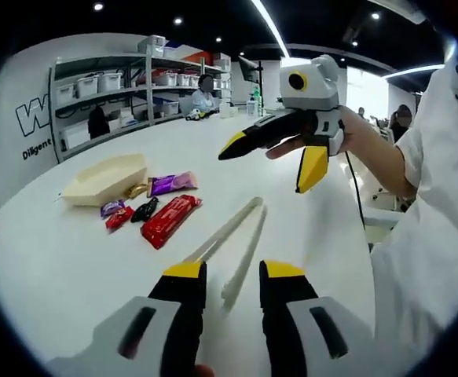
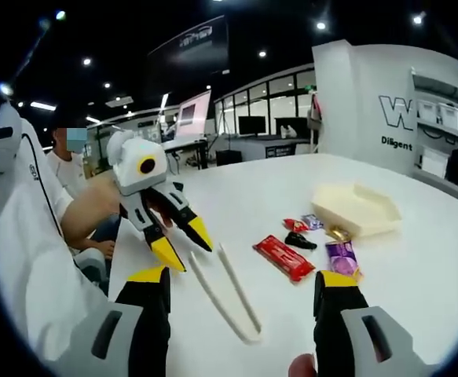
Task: Place the target food into the container with the food tongs after gripping and lifting it, then release it inside without dropping or visibly crushing the food.
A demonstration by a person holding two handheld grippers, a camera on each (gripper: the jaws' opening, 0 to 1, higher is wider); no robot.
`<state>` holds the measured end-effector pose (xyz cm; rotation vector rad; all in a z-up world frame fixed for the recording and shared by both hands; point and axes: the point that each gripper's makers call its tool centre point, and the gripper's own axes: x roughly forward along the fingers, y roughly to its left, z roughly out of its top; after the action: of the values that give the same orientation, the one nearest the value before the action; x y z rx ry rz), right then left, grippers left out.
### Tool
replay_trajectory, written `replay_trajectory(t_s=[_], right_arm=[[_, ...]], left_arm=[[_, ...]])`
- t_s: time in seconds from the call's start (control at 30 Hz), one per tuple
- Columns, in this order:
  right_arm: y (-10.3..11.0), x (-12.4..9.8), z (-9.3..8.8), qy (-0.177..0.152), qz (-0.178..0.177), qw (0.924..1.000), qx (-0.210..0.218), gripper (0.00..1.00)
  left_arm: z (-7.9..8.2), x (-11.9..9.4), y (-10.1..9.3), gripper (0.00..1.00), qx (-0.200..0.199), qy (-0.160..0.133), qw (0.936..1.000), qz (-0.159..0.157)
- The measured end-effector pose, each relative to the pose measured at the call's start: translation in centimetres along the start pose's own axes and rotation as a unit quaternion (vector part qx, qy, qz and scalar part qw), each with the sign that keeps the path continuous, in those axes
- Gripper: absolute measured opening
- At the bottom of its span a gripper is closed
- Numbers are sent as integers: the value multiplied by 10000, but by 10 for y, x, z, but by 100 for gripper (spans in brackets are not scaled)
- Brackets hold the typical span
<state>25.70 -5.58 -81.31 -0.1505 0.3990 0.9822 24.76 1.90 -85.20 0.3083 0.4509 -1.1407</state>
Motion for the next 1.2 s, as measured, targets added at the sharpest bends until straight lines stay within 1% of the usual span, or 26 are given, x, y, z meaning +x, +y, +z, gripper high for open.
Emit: replay_trajectory(t_s=[0.17, 0.5, 0.63, 0.8, 0.97, 1.2], right_arm=[[1, 2, -2, 31, 85, 9999, -43, 73], [5, 10, -7, 118, 241, 9996, -132, 72], [3, 11, -8, 123, 249, 9995, -123, 72], [3, 13, -10, 144, 276, 9994, -118, 72], [1, 13, -10, 151, 282, 9994, -110, 72], [1, 14, -12, 174, 281, 9994, -109, 72]], left_arm=[[-3, 2, 0, 20, 21, 61, 10000, -67], [-12, 7, 2, 15, 27, 218, 9996, -183], [-15, 7, 3, 13, 15, 266, 9994, -222], [-14, 8, 4, 10, 26, 240, 9994, -265], [-14, 9, 1, 7, 60, 232, 9991, -360], [-15, 9, -1, 6, 113, 220, 9987, -435]])
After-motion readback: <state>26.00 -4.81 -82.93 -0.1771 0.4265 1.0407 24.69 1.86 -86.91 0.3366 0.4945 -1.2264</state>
